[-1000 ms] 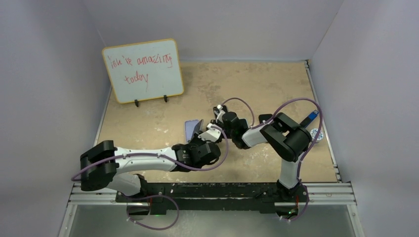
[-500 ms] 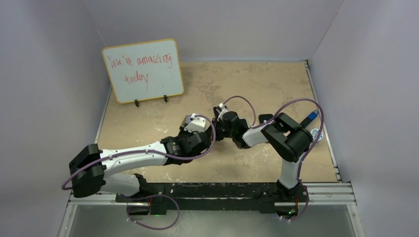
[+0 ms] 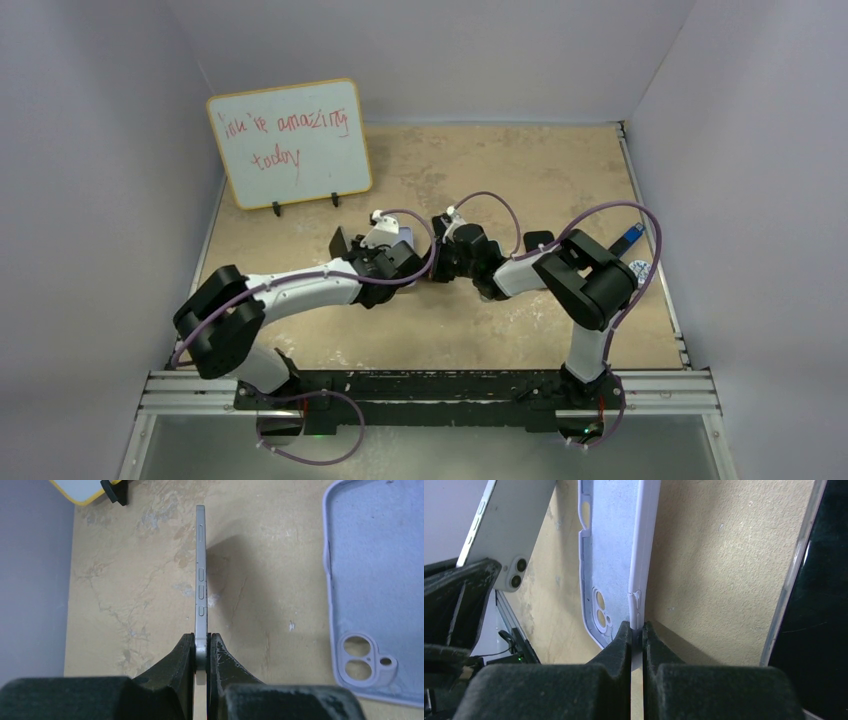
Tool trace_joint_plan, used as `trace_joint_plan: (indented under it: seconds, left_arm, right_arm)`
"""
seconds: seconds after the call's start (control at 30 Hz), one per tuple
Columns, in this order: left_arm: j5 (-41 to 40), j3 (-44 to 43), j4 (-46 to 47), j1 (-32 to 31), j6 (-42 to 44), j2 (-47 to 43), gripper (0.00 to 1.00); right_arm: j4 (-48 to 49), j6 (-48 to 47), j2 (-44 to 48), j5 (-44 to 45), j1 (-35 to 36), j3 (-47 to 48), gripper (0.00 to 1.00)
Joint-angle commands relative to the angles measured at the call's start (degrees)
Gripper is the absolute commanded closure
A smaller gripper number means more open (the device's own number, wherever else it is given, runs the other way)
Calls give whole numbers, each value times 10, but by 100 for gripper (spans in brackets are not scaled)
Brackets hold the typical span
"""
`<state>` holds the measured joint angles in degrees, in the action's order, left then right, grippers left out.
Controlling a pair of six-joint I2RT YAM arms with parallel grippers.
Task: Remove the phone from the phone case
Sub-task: Place the phone at the center of the board.
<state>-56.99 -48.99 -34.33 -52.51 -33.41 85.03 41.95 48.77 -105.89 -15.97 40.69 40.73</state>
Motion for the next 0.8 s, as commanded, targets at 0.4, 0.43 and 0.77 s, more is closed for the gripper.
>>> trace_joint_plan:
  seconds: [0.4,0.43,0.77]
  left_arm:
    - [64,-58,5,38,18,98,74]
    - [79,-54,5,38,16,97,71]
    - [125,-36,-11,38,-8,99,54]
  right_arm:
    - [31,-2,25,-7,-7,-12,100]
    - [31,-2,25,-7,-8,-11,100]
    - [32,-4,25,-10,-8,-10,100]
